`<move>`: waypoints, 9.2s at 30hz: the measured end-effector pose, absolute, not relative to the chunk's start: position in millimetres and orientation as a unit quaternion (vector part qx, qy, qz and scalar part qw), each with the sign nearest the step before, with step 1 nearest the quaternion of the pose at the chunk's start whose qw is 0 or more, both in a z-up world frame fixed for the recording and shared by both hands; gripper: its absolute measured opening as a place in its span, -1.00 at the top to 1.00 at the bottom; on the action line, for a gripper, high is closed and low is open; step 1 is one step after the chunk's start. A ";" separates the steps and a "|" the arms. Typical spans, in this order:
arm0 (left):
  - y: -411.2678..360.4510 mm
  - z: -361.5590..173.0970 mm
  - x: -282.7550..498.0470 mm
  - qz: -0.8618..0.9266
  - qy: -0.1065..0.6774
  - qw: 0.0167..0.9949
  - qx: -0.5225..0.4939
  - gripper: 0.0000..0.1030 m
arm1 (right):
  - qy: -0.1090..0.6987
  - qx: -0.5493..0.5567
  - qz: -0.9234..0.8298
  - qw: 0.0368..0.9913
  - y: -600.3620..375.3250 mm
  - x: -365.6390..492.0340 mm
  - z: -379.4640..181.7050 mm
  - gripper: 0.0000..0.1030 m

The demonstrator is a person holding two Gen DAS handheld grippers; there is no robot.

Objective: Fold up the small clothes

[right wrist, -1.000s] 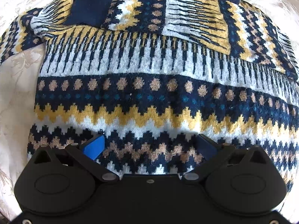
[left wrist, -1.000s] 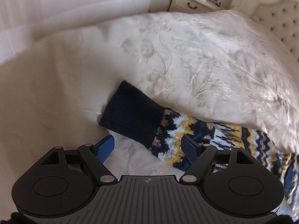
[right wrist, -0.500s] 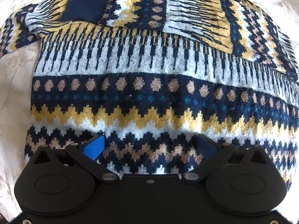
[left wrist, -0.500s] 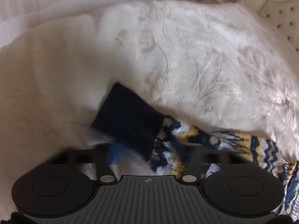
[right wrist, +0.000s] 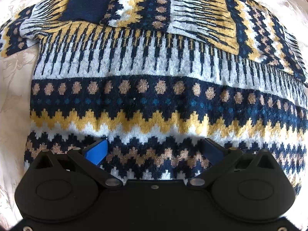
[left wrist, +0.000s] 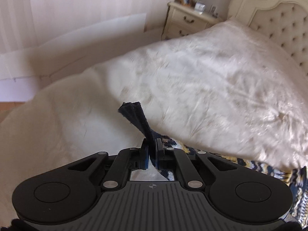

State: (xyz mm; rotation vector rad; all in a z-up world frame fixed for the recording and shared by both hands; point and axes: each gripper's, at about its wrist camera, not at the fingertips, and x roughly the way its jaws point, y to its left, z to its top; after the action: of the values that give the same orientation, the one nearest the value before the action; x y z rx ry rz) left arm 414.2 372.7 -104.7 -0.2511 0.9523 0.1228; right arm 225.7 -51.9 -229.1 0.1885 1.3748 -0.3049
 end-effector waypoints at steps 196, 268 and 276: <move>-4.9 -176.8 314.7 -0.186 0.498 0.836 0.133 -0.81 | 0.450 0.135 -0.186 0.863 -319.4 156.9 -171.9 -0.95; 116.4 -234.6 54.0 -0.255 0.553 0.792 0.036 -0.27 | 0.512 0.300 -0.071 0.802 -195.2 -91.9 -228.3 -0.36; 113.8 -235.4 51.0 -0.246 0.547 0.800 0.036 -0.28 | 0.512 0.327 -0.046 0.793 -192.8 -81.1 -233.2 -0.94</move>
State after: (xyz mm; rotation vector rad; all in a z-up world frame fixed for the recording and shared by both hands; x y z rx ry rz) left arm 51.0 113.8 -235.4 0.0776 1.1726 -0.5288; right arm -81.0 -192.8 -233.2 0.7029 1.1011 -0.0997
